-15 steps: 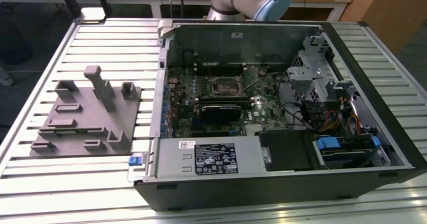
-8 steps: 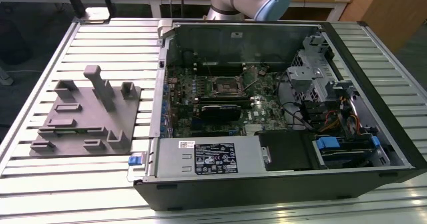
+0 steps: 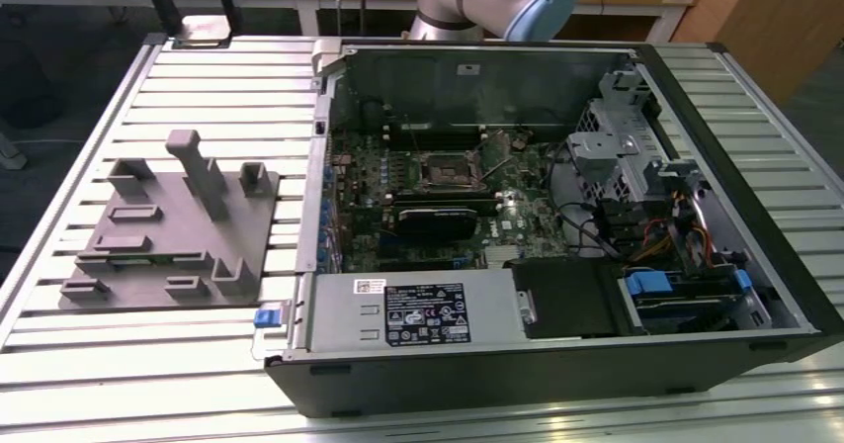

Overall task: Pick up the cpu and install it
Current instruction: 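Pick up the cpu and move it towards the insertion slot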

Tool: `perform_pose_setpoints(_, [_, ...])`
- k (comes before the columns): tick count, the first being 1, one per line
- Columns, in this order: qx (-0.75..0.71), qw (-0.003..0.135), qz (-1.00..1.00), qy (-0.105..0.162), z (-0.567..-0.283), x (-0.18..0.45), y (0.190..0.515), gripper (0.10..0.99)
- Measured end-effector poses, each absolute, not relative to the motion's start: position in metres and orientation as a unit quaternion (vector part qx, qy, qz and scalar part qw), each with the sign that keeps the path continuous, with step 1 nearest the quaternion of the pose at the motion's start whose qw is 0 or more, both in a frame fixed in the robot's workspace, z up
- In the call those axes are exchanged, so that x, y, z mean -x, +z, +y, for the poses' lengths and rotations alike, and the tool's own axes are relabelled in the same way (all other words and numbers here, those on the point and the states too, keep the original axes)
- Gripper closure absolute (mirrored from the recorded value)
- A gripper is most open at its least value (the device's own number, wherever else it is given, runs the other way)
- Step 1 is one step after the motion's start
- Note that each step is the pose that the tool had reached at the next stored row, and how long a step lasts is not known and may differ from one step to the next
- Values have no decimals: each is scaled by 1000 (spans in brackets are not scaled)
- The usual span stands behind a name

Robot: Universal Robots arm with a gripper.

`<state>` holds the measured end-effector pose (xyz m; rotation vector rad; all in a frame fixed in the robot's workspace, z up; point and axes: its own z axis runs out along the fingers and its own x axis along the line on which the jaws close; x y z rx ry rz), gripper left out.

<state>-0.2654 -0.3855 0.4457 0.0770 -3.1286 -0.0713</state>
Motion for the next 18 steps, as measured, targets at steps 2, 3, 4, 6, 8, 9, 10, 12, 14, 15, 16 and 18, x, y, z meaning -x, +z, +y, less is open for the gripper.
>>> perform_pose_setpoints(2, [-25, 6, -999, -23, -385, 263, 446, 545])
perform_pose_setpoints(3, [-25, 6, -999, -23, -385, 262, 446, 545])
perform_pose_setpoints(4, [-25, 6, -999, -23, -385, 260, 446, 545])
perform_pose_setpoints(6, [-25, 6, -999, -23, -385, 258, 446, 545])
perform_pose_setpoints(8, [-25, 6, -999, -23, -385, 255, 446, 545])
perform_pose_setpoints(9, [-25, 6, -999, -23, -385, 254, 446, 545])
perform_pose_setpoints(10, [-25, 6, -999, -23, -385, 253, 446, 545])
perform_pose_setpoints(12, [-25, 6, -999, -23, -385, 250, 446, 545])
perform_pose_setpoints(14, [-25, 6, -999, -23, -385, 248, 446, 545])
perform_pose_setpoints(15, [-25, 6, -999, -23, -385, 246, 446, 545])
perform_pose_setpoints(16, [-25, 6, -999, -23, -385, 245, 446, 545])
perform_pose_setpoints(18, [-25, 6, -999, -23, -385, 242, 446, 545])
